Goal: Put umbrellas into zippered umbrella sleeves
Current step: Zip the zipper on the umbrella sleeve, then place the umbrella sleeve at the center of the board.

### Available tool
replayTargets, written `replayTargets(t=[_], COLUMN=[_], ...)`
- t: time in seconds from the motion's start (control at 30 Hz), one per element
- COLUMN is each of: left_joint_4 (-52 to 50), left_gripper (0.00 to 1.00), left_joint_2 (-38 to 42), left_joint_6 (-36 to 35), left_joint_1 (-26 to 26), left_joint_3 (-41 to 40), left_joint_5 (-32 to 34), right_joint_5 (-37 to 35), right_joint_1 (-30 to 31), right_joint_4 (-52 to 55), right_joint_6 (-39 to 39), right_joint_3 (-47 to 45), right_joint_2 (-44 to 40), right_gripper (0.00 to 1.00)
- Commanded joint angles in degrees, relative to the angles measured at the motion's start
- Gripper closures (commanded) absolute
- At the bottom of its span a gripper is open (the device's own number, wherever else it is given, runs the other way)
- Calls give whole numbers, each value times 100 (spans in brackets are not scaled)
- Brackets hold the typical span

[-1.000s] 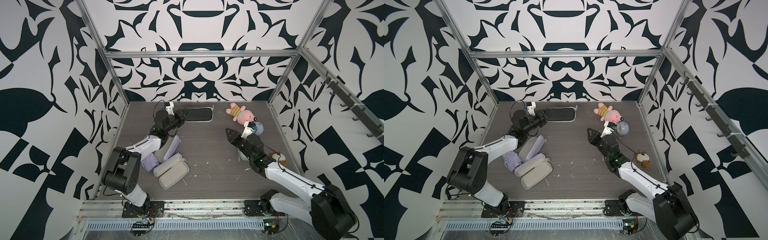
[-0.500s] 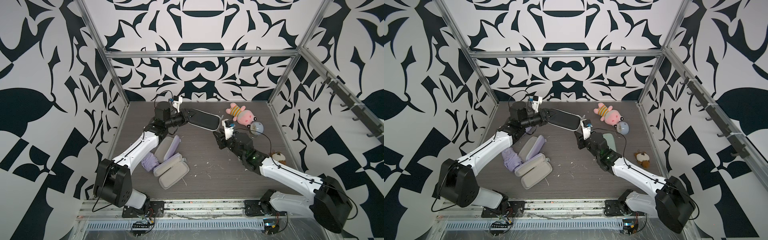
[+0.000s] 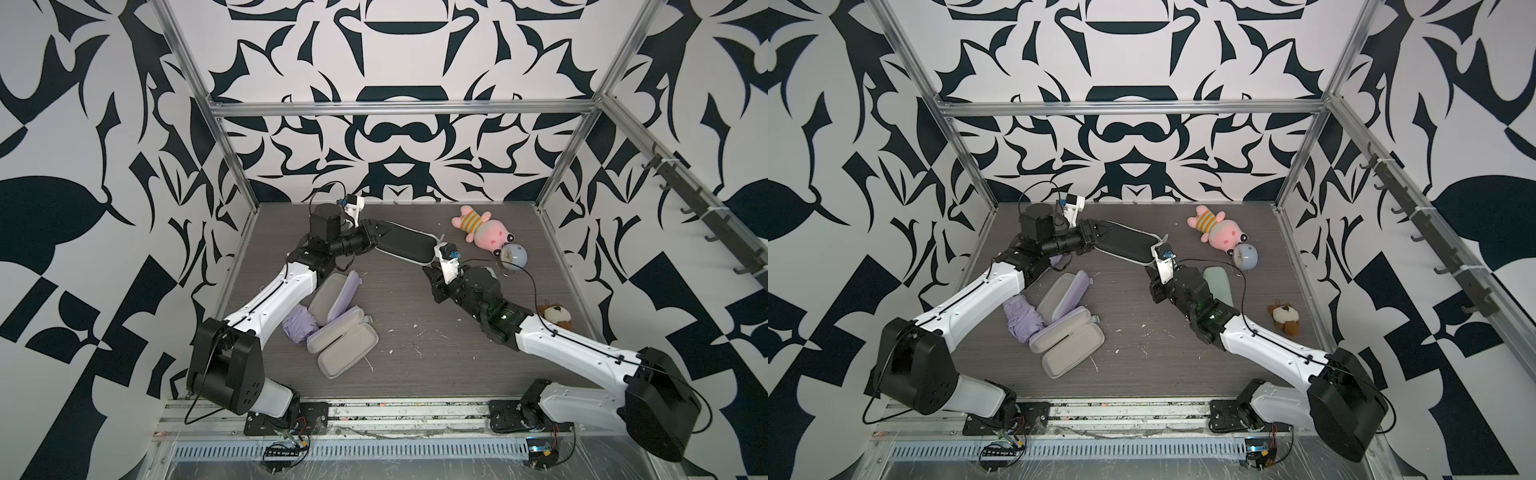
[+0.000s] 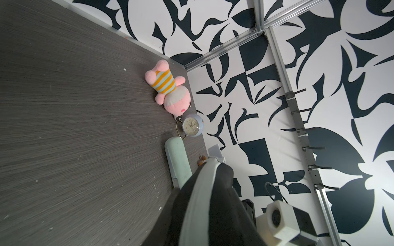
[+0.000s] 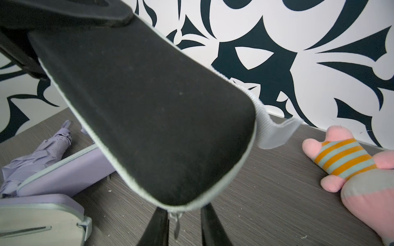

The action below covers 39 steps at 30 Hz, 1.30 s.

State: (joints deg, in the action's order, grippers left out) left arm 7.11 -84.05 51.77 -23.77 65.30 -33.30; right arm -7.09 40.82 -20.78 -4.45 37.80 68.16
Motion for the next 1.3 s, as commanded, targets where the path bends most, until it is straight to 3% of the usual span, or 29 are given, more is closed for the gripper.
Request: replayTargets(t=[0.0,0.13,0.3,0.43,0.73,0.77,0.83,0.9,1.03,1.17,1.27], left_joint_4=[-375,-1331,-3198,-4509,-5092,-5026,-4862,-4663,-4898,-6193,-6776], left_gripper=[100,100,100,100,100,100,100,100,98,98,92], left_joint_2=[146,117,-11,-248,-821,-874,-1120,-1539,-2890,-4542,-5500], left_joint_6=[-301,-847,-1949,-2725,-3267,-3295,-3437,-3549,-4073,-4839,-5028], left_joint_1=[-34,-37,133,159,-162,-161,-154,-193,-628,-1180,-1436], left_joint_3=[318,637,1381,1890,1980,1952,1897,1907,2601,4340,5767], left_joint_5=[-322,-421,-636,-650,-739,-693,-474,-570,-1018,-1290,-961], right_joint_5=[-92,-96,639,780,949,922,873,611,970,1010,1044], right_joint_1=[-30,-43,-783,-1383,-1348,-1348,-1380,-1559,-2293,-2393,-2394], right_joint_4=[-337,-97,621,1002,1505,1699,2249,2638,2871,3035,3140], right_joint_6=[177,517,1256,1769,2033,1897,1675,1388,642,357,78], right_joint_3=[392,495,535,811,1613,1685,1800,1748,1386,1196,1097], right_joint_2=[-45,-56,-135,-75,107,109,80,-9,-331,-497,-492], right_gripper=[82,100,100,100,100,96,74,65,64,64,64])
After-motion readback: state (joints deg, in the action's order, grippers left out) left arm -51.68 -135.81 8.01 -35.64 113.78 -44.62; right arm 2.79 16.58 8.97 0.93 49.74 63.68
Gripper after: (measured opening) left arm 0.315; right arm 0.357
